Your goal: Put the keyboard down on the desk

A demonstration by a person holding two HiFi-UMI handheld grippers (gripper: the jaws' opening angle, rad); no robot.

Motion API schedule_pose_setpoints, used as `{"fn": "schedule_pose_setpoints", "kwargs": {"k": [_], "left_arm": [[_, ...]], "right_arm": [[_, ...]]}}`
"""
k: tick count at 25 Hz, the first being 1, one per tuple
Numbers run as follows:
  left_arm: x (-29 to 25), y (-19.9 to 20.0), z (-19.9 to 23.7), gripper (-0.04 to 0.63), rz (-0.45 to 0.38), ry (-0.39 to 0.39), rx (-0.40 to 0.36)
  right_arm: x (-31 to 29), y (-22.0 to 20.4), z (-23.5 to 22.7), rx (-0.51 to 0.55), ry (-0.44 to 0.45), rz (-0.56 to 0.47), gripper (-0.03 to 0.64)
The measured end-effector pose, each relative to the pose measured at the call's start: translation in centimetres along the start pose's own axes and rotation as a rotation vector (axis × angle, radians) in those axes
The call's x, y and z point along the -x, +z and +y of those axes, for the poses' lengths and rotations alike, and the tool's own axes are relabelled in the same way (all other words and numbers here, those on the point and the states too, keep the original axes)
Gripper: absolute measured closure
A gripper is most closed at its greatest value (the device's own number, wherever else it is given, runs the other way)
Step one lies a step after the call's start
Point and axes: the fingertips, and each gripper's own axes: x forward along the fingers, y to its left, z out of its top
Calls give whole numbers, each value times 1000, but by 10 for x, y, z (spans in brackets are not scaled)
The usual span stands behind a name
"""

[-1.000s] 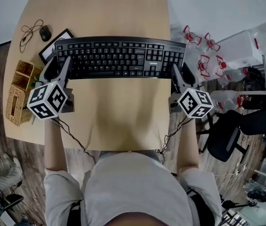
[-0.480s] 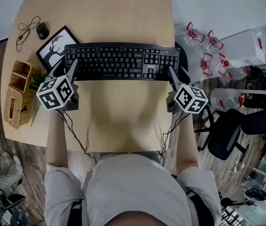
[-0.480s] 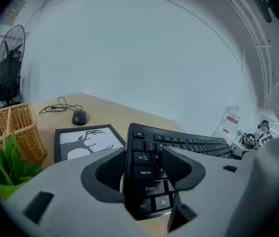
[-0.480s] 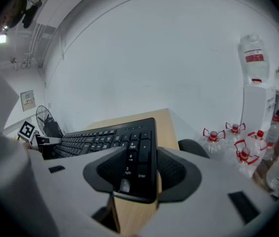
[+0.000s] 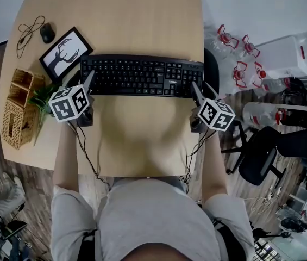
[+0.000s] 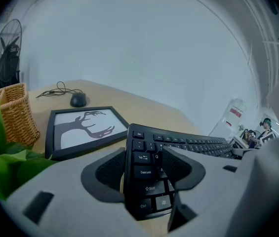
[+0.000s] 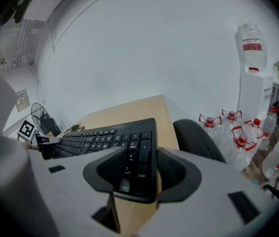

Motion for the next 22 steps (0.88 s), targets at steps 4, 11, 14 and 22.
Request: {"fn": "schedule_pose_setpoints", "kwargs": {"k": [4,11,14,22], "left_arm": [[-7,-7,7,362,29,13,-4],[-19,-18,20,364,69,32,2],[-21,-22,22,364,85,38,2],[-23,-24,22,364,90,40,-11]], "right_arm": [[-8,-9,1,-14,-3,25,433],[-24,-17,2,-9,-8,61,433],[-27,-22,0,-13,-17,80,433],[-33,-29,-3,-22,-29,116,434]]}}
